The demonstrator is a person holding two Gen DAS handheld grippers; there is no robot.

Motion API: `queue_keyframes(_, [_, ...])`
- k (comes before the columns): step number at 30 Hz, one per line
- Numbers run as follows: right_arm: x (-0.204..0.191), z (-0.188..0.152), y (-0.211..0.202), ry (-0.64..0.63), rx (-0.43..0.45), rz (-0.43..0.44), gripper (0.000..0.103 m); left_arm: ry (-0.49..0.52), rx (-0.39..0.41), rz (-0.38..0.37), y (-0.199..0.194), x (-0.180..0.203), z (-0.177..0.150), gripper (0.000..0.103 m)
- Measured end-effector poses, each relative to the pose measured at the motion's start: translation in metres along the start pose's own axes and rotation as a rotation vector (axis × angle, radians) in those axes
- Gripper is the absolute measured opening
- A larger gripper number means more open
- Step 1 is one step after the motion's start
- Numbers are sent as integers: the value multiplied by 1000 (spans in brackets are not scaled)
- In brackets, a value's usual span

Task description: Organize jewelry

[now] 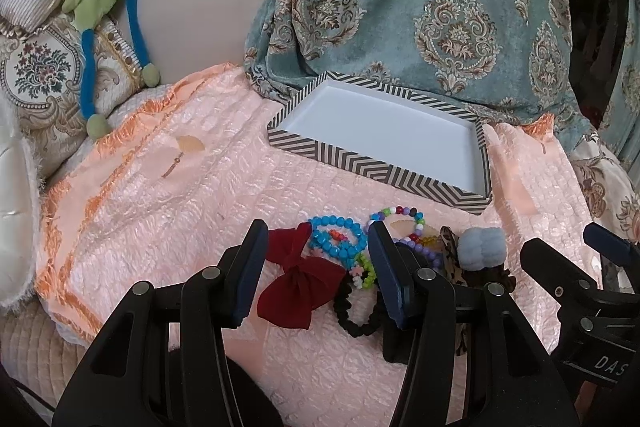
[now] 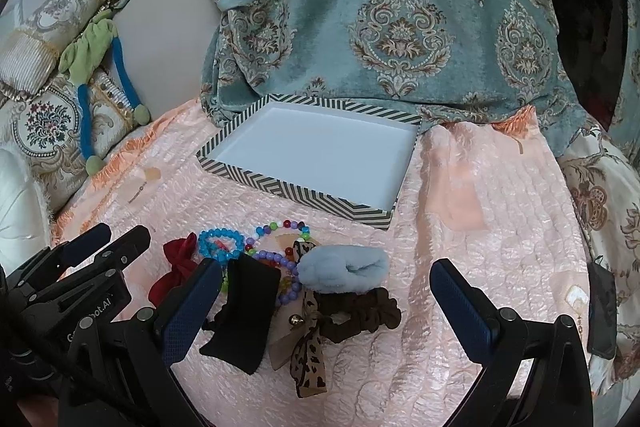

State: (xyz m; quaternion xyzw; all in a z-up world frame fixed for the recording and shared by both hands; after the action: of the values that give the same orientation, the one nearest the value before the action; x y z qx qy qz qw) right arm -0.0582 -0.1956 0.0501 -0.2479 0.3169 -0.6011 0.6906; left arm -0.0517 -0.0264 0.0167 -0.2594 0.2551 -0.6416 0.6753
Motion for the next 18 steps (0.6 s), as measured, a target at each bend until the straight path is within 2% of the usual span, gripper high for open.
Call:
queue_keyframes(6, [-1, -1, 3, 18, -22, 15, 103, -6, -6, 6, 2, -1, 0, 52])
queue_keyframes(13, [-3, -5, 4, 0, 10, 5, 103, -5, -18, 9, 5, 0, -3, 52])
queue_keyframes(18, [-4, -5, 5, -3, -4, 8, 103, -6, -22, 9, 6, -1, -4, 52])
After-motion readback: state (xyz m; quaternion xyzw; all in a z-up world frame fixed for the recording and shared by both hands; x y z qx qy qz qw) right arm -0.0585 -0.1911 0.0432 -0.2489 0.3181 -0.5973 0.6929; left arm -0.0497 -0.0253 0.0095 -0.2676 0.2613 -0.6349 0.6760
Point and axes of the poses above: each gripper's, at about its wrist camera, not at the fingertips, and y roughly the way its jaws point, x to its right, z to its top, the point moved 3 cm from there along y, roughly the way its jaws point, and after that the axes turned 5 degrees about z, right-handed, at the moved point
